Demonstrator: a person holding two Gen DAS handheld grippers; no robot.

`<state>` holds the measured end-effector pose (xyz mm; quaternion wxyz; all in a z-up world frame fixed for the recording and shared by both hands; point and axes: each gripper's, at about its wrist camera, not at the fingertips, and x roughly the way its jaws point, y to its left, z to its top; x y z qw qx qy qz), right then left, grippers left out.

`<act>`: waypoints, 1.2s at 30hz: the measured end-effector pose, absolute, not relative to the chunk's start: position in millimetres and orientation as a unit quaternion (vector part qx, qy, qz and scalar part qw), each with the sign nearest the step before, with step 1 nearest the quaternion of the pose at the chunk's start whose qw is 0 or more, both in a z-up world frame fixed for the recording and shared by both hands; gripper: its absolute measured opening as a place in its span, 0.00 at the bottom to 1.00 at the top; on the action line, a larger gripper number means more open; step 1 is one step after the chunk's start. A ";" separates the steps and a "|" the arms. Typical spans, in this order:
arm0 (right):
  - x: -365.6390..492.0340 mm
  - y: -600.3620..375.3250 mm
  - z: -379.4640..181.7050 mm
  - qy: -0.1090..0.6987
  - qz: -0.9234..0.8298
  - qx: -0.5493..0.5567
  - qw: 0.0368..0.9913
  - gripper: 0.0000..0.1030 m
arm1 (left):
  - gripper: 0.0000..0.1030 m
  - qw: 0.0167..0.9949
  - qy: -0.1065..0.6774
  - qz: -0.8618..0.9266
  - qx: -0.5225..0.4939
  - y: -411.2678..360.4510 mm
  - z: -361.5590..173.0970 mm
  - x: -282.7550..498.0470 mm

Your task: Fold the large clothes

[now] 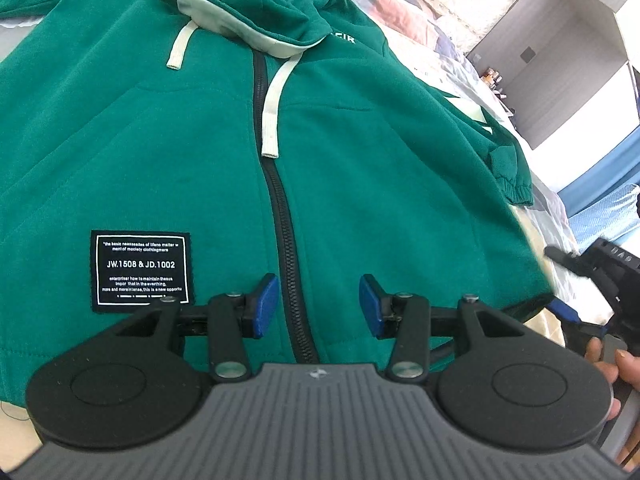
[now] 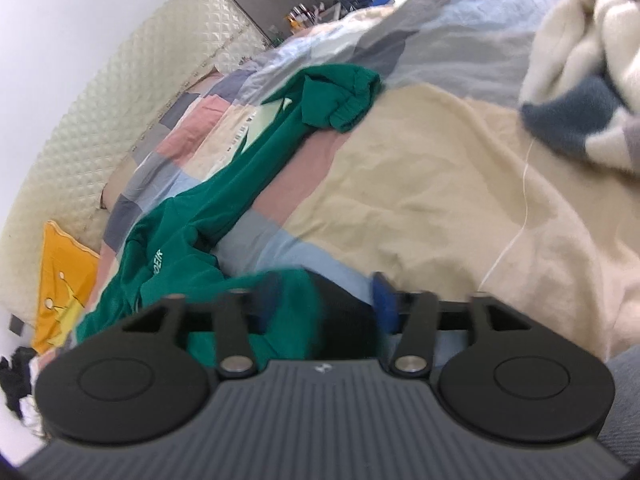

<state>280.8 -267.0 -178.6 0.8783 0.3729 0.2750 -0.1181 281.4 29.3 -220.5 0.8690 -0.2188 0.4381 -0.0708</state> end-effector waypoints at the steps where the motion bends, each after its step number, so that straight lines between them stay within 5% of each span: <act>1: 279.3 -266.7 -176.6 0.266 -0.120 0.369 0.882 0.71 | 0.49 0.869 0.437 -0.070 -0.219 29.6 -220.3 281.2; 8: 278.4 -251.2 -151.7 0.223 -0.067 0.296 0.926 0.77 | 0.49 0.873 0.430 -0.058 -0.221 34.2 -216.4 278.8; 16: 302.0 -204.1 -155.6 0.279 0.097 0.221 0.929 0.74 | 0.49 0.877 0.428 -0.029 -0.217 47.2 -210.6 276.3; 23: 336.9 -207.6 -213.9 0.433 0.092 0.311 0.841 0.72 | 0.53 0.876 0.433 0.022 -0.212 77.9 -195.0 273.7; 30: 333.1 -212.1 -215.5 0.435 0.093 0.329 0.833 0.72 | 0.67 0.871 0.447 0.085 -0.187 131.1 -166.0 263.6; 36: 332.1 -216.9 -218.4 0.432 0.089 0.351 0.826 0.72 | 0.68 0.845 0.480 0.165 -0.168 182.2 -160.7 260.4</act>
